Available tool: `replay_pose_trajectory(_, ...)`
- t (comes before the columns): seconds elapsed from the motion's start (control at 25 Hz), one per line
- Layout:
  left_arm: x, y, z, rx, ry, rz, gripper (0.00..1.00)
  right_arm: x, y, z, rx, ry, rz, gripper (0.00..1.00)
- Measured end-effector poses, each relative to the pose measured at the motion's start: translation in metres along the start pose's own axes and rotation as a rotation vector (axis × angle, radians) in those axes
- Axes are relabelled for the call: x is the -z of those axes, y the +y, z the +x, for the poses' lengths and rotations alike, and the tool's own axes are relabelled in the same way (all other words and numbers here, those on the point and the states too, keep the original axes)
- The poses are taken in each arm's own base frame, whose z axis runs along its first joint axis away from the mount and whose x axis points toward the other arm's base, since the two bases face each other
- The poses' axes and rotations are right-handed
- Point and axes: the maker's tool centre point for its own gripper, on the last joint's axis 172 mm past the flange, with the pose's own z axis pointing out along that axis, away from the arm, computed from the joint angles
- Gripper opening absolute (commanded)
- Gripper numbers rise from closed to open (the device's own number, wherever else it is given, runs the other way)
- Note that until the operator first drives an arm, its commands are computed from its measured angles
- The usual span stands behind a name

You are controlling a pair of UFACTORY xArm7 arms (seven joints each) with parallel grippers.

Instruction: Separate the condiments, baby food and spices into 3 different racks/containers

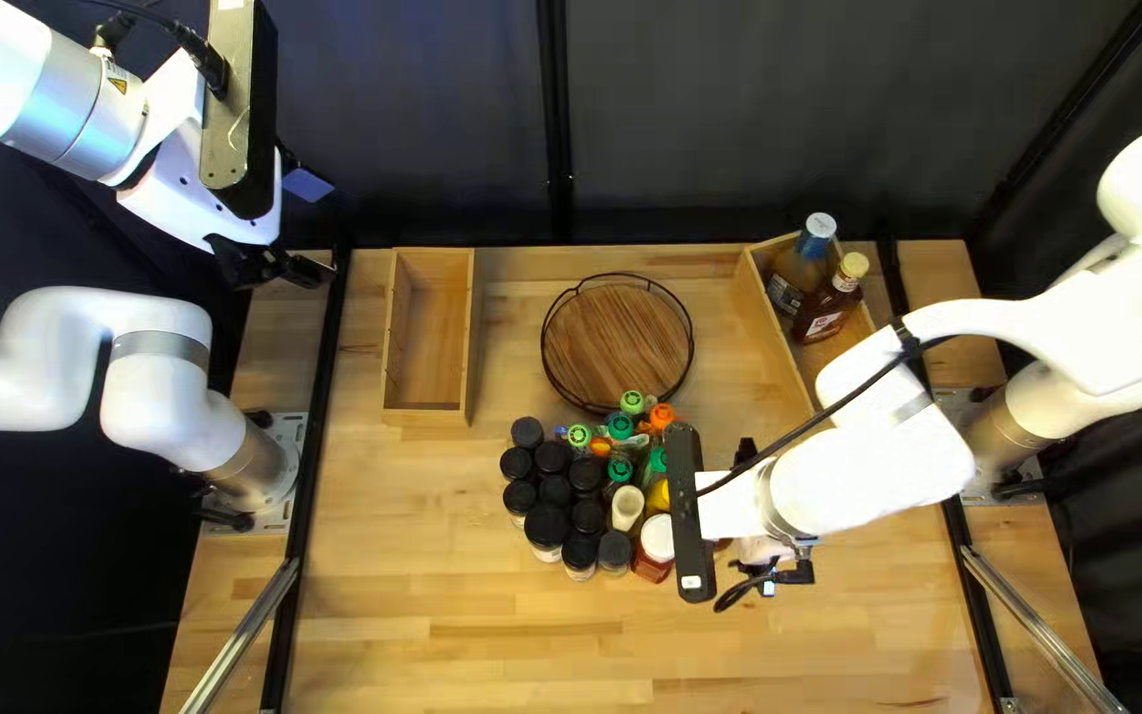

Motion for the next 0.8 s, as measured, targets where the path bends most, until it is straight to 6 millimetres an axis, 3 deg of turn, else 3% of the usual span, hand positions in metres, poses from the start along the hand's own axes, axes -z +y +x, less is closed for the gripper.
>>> replay_pose_trajectory(0.08, 0.0, 0.0, 0.0, 0.0, 0.0, 0.0, 1.0, -0.006, 0.001, 0.0, 0.005, 0.005, 0.003, 1.0)
replay_pose_trajectory(0.12, 0.0, 0.0, 0.0, 0.0, 0.0, 0.0, 1.0, -0.008, 0.002, 0.0, 0.008, 0.008, 0.004, 0.93)
replay_pose_trajectory(0.16, 0.0, 0.0, 0.0, 0.0, 0.0, 0.0, 1.0, -0.01, 0.003, 0.001, 0.01, 0.011, 0.004, 0.01)
replay_pose_trajectory(0.52, 0.0, 0.0, 0.0, 0.0, 0.0, 0.0, 1.0, -0.008, 0.008, -0.001, 0.007, 0.027, -0.028, 0.0)
replay_pose_trajectory(0.64, 0.0, 0.0, 0.0, 0.0, 0.0, 0.0, 1.0, 0.007, 0.01, -0.005, 0.005, 0.031, -0.033, 0.0)
replay_pose_trajectory(0.8, 0.0, 0.0, 0.0, 0.0, 0.0, 0.0, 1.0, 0.041, 0.023, -0.016, 0.001, 0.032, -0.042, 0.0)
